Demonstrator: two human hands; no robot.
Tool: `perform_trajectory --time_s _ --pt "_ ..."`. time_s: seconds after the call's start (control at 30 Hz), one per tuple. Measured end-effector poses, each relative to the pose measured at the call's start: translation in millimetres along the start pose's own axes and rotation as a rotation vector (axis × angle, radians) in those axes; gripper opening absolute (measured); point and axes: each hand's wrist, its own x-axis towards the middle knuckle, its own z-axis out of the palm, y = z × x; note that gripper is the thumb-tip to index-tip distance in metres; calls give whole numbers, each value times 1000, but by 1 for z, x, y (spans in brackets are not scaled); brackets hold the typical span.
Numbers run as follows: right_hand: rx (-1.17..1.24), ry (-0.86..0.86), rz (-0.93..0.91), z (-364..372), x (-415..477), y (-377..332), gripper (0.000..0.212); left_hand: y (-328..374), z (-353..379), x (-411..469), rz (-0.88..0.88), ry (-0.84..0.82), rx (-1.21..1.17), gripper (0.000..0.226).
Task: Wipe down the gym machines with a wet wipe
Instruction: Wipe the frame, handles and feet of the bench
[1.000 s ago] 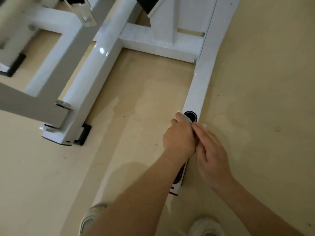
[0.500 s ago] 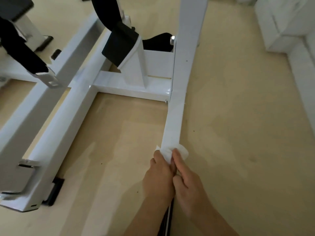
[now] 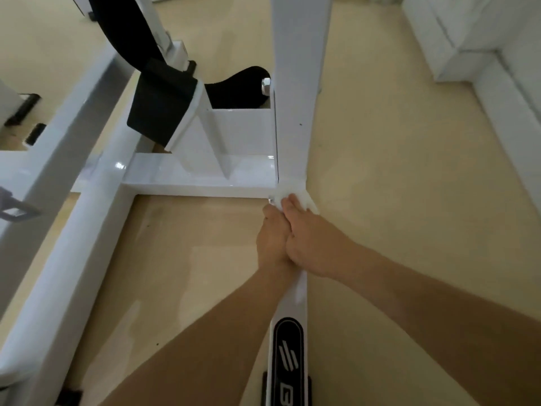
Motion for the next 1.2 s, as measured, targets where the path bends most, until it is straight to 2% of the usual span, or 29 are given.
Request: perform_trajectory --time_s 0.07,0.17,0.23,0.33,0.47,0.57,0.63,0.77,0.83,0.93,1.07,1.13,1.2 --pt "-160 -82 15 -7 12 3 60 -6 -11 3 113 -43 81 14" --pt "-310 -151 5 -5 40 4 64 -15 -49 21 253 -125 417 13" --pt "-290 -77 84 7 49 -2 74 -18 -75 39 299 -136 523 23" --pt "-262 122 155 35 40 -15 79 -13 -94 62 304 -87 431 13" --pt "-25 415 175 66 20 -10 79 4 -95 72 424 -156 341 16" --pt "36 572 137 83 11 -3 76 0 -92 86 551 -69 437 22" --pt "-4 606 89 87 9 -5 73 -4 -90 101 626 -24 552 24" --pt "-40 628 137 89 12 -3 71 -42 -68 99 707 -160 928 49" --pt "-68 617 151 91 12 -3 69 -62 -59 85 765 -152 1116 58" --pt "-104 610 154 91 14 -2 67 -71 -65 87 812 -88 1270 66" --pt "-111 609 152 92 14 -1 67 -65 -93 102 705 0 1385 81" --pt "-117 617 158 93 14 -2 66 -55 -88 98 662 -16 1363 83" --pt "-121 637 162 94 14 -3 66 -41 -70 83 627 -107 1294 78"
